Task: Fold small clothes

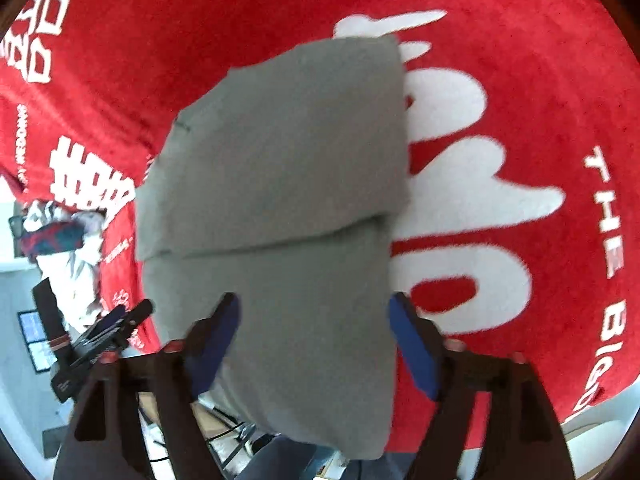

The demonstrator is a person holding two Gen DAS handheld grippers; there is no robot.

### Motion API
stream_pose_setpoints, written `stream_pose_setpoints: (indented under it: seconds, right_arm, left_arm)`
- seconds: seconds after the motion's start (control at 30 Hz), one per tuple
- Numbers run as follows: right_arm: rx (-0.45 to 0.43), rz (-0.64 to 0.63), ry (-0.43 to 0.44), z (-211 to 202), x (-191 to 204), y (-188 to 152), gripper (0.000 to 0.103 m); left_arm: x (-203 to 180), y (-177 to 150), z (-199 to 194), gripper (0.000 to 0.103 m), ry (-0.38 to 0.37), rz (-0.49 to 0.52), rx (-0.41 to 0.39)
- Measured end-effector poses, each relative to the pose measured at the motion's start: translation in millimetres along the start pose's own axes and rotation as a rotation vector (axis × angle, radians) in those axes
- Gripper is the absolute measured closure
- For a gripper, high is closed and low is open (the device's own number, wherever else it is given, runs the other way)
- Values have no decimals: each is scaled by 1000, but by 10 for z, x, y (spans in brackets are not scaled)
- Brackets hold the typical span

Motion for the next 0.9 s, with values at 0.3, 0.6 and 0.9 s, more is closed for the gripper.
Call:
stream_pose_setpoints:
  seconds: [0.3,0.6,0.9]
  right_arm:
    - [-8,-15,84,33,198,-525,17]
    - [-11,-42,110,35,399,-1080,0]
    - [45,-42,61,-15,192,-1560,0]
  left_arm:
    - [78,-456,-55,1,-46,17,21]
    - [535,-1032,-231,1,-89,-9,18]
    - [1072,-1622,-122,1,-126,-115,89]
Point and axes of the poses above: each gripper's, at about its wrist camera, not at the fingertips, and z roughly the way its jaws point, x to its left, y to its top, the point moved 4 cm from there along z, roughly the way its jaws point, and after that the axes turned 12 degrees about -x, right-handed, at the moved point
